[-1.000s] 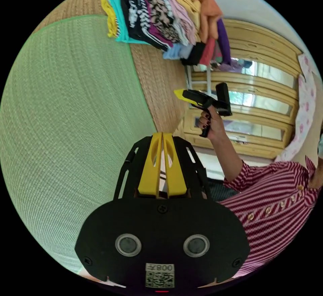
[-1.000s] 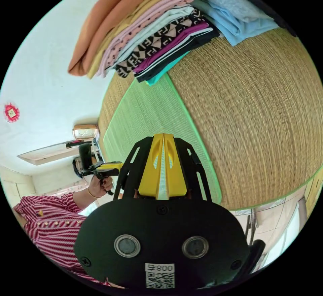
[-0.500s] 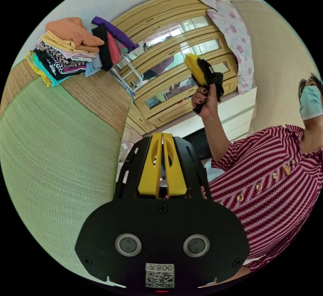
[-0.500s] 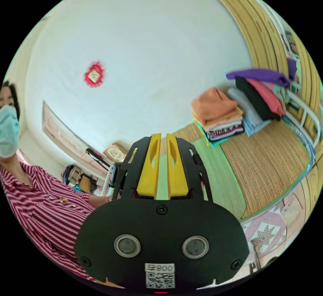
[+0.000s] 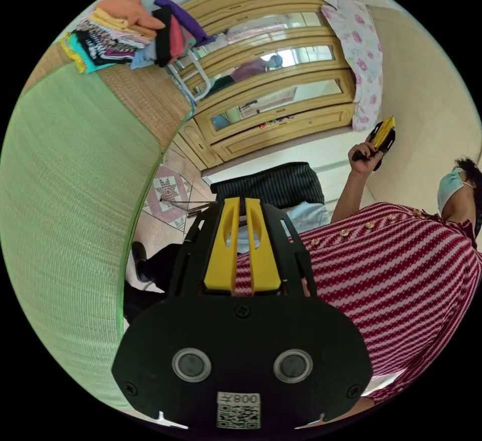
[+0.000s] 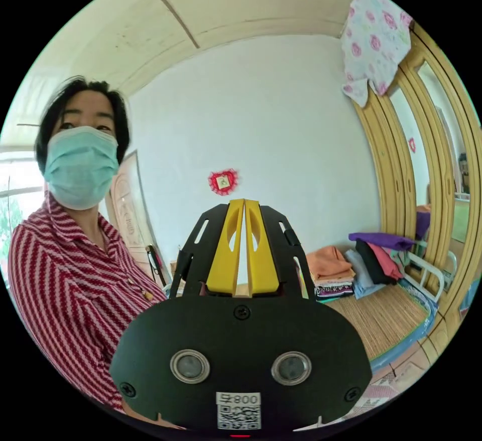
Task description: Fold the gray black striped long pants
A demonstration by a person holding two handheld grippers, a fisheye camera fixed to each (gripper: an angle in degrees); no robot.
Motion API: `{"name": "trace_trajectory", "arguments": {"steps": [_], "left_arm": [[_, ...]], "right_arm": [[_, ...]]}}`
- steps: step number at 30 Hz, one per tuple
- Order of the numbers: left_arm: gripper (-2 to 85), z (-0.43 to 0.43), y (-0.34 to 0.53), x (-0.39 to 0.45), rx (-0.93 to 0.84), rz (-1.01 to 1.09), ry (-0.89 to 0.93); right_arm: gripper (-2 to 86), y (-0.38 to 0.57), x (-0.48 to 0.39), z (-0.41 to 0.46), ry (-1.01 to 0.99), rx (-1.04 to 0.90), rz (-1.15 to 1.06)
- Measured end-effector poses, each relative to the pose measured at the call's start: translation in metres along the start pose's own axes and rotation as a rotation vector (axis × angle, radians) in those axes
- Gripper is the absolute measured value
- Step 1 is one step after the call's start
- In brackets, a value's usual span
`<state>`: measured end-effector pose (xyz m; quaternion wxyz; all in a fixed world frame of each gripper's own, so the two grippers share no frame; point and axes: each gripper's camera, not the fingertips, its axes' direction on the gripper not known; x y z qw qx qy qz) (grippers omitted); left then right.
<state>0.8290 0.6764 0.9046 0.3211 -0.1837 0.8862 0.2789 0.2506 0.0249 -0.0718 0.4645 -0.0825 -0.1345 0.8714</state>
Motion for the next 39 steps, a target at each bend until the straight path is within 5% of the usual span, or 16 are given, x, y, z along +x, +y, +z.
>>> {"name": "trace_trajectory", "arguments": {"steps": [7, 13, 26, 39], "left_arm": [[4.6, 0.146, -0.061, -0.002, -0.155, 0.277, 0.061], [6.2, 0.298, -0.080, -0.005, -0.278, 0.435, 0.120], [9.3, 0.664, -0.097, 0.065, -0.465, 0.896, 0.213], [10.2, 1.044, -0.033, 0.112, -0.556, 1.202, 0.082]], "right_arm": [[0.1, 0.093, -0.020, -0.013, 0.036, 0.051, -0.196], [0.2, 0.183, -0.010, -0.015, 0.256, 0.034, -0.265], [6.0, 0.371, 0.097, -0.075, 0.715, 0.079, -0.029], [9.0, 0.481, 0.190, -0.105, 1.189, 0.031, 0.204]]}}
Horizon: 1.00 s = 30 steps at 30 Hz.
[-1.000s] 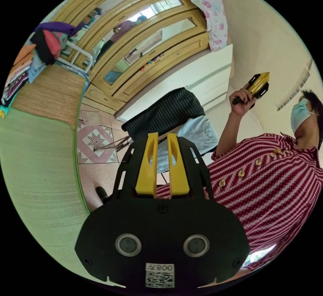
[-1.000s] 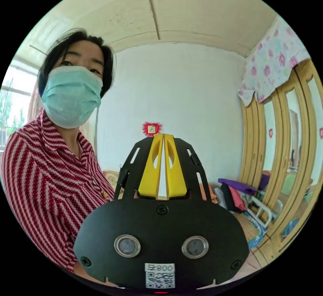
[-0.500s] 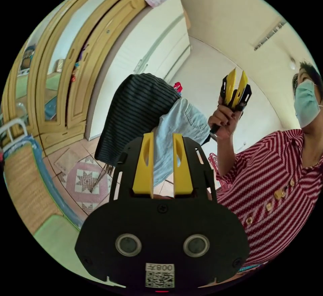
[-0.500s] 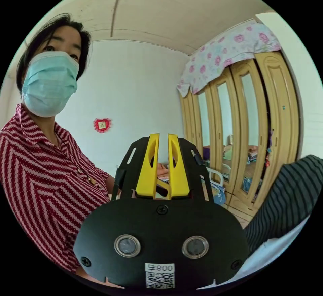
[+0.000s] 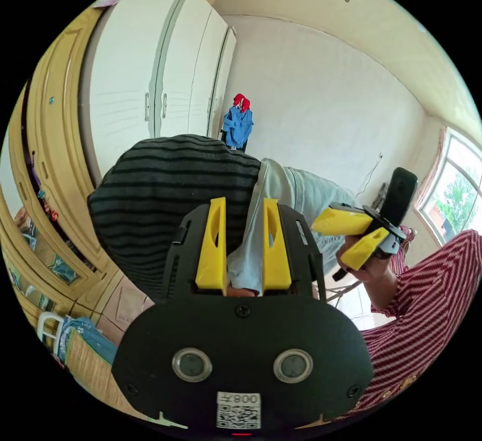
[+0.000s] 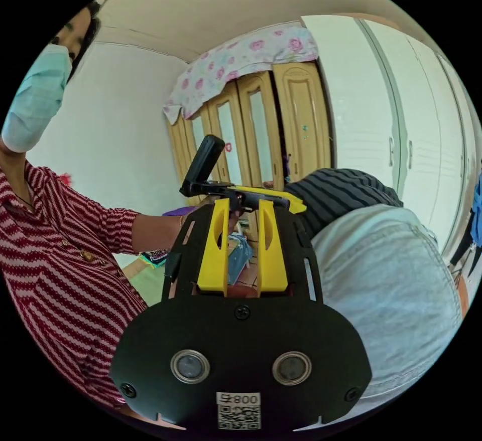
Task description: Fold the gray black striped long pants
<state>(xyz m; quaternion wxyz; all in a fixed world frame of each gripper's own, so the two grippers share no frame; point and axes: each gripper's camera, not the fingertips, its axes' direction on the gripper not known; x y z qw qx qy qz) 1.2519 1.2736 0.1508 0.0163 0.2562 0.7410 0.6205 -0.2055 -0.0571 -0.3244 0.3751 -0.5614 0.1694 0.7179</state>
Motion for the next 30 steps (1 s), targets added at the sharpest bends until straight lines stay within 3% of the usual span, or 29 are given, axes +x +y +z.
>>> {"name": "trace_trajectory", "arguments": {"steps": [6, 13, 22, 30], "left_arm": [[5.7, 0.092, -0.003, -0.032, -0.076, 0.064, -0.140], [1.6, 0.116, 0.000, -0.113, -0.051, -0.004, -0.020], [0.4, 0.065, -0.023, -0.218, 0.143, -0.107, -0.005], [0.1, -0.011, -0.059, -0.279, 0.287, -0.097, -0.038]], "right_arm": [[8.3, 0.020, 0.036, 0.044, -0.046, -0.015, 0.168], [1.5, 0.007, 0.011, 0.099, 0.160, -0.112, 0.134], [0.2, -0.023, -0.010, 0.121, 0.195, -0.119, 0.154], [0.1, -0.092, -0.009, 0.120, 0.042, -0.017, 0.238]]}}
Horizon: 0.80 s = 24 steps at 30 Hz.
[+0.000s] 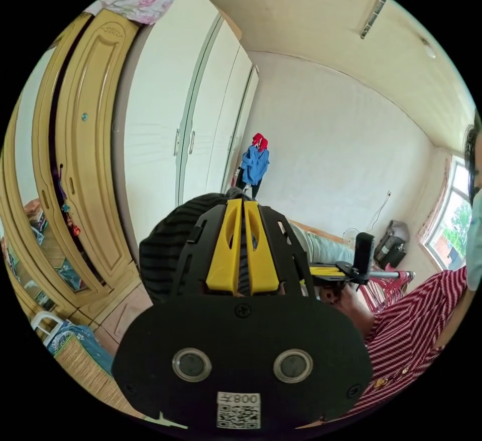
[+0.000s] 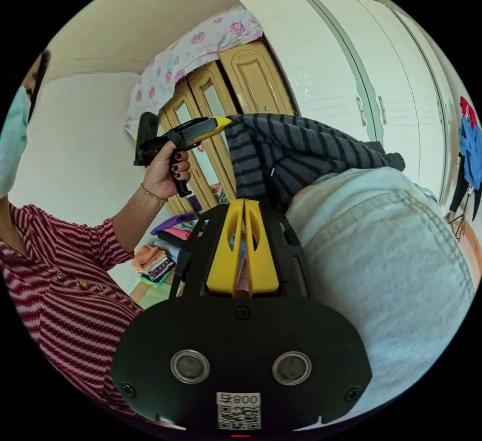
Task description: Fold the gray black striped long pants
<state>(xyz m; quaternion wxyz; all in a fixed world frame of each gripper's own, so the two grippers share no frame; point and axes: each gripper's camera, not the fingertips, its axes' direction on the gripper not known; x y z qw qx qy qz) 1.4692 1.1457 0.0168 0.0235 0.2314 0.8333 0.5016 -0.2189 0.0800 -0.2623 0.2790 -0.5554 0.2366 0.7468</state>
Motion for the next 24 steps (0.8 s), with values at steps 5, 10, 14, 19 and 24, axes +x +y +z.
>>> {"name": "trace_trajectory", "arguments": {"steps": [5, 10, 14, 19, 24], "left_arm": [[0.1, -0.062, -0.036, -0.032, 0.111, -0.023, 0.004], [0.0, -0.148, -0.073, -0.058, 0.241, -0.048, -0.002], [0.0, -0.222, -0.095, -0.069, 0.345, -0.056, -0.019], [0.0, -0.341, -0.115, -0.069, 0.485, -0.062, -0.073], [0.0, -0.437, -0.135, -0.051, 0.539, -0.048, -0.119]], "right_arm": [[0.1, -0.060, 0.003, 0.003, -0.003, 0.057, 0.077], [0.3, -0.115, 0.003, 0.013, 0.016, 0.055, 0.123], [1.3, -0.159, -0.003, 0.016, 0.028, 0.045, 0.113], [1.8, -0.197, -0.004, 0.014, -0.075, 0.008, 0.135], [0.6, -0.215, 0.031, 0.011, -0.387, -0.014, 0.336]]}}
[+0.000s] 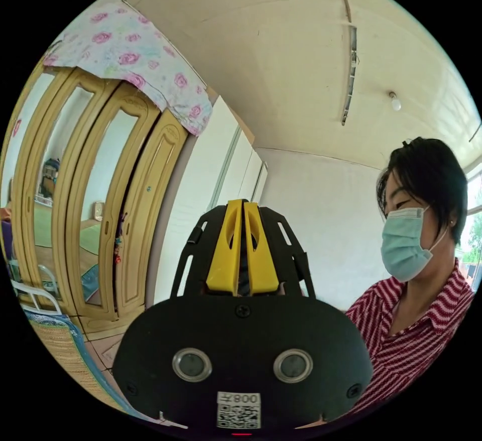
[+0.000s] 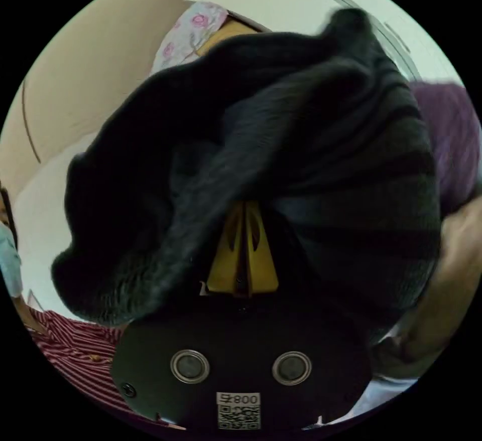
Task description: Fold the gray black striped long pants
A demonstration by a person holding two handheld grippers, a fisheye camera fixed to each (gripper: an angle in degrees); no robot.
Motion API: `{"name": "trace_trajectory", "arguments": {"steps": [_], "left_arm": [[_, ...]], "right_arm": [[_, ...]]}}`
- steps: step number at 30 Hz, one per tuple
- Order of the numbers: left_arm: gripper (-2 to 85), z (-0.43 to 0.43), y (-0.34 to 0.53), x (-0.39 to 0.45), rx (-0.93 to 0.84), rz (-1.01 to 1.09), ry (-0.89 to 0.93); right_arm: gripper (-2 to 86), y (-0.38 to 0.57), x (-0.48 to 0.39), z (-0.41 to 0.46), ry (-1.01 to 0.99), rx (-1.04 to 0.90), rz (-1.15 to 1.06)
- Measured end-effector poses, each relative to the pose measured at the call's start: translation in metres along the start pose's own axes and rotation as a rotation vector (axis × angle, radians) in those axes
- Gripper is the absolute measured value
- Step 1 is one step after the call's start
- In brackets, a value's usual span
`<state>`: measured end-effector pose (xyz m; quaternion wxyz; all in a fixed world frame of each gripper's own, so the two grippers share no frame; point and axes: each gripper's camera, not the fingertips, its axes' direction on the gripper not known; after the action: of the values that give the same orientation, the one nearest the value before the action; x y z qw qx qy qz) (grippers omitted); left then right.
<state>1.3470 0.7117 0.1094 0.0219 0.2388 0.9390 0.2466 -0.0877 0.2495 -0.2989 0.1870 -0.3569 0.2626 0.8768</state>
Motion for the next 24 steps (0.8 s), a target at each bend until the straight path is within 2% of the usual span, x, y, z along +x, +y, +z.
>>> {"name": "trace_trajectory", "arguments": {"steps": [6, 10, 14, 19, 24], "left_arm": [[0.0, -0.082, -0.088, 0.044, -0.034, 0.082, -0.140], [0.0, -0.139, -0.143, 0.075, -0.073, 0.101, -0.271], [0.1, -0.203, -0.193, 0.103, -0.069, 0.080, -0.412], [0.1, -0.300, -0.260, 0.148, -0.064, 0.006, -0.586], [0.1, -0.376, -0.314, 0.180, -0.013, -0.085, -0.659]], "right_arm": [[0.5, -0.006, 0.019, 0.021, -0.379, -0.097, 0.234], [0.2, -0.014, -0.017, 0.049, -0.471, -0.251, 0.259], [-0.2, -0.008, -0.071, 0.070, -0.660, -0.290, 0.300], [-0.3, -0.022, -0.158, 0.079, -0.746, -0.363, 0.257], [-0.3, -0.037, -0.261, 0.078, -0.832, -0.413, 0.174]]}}
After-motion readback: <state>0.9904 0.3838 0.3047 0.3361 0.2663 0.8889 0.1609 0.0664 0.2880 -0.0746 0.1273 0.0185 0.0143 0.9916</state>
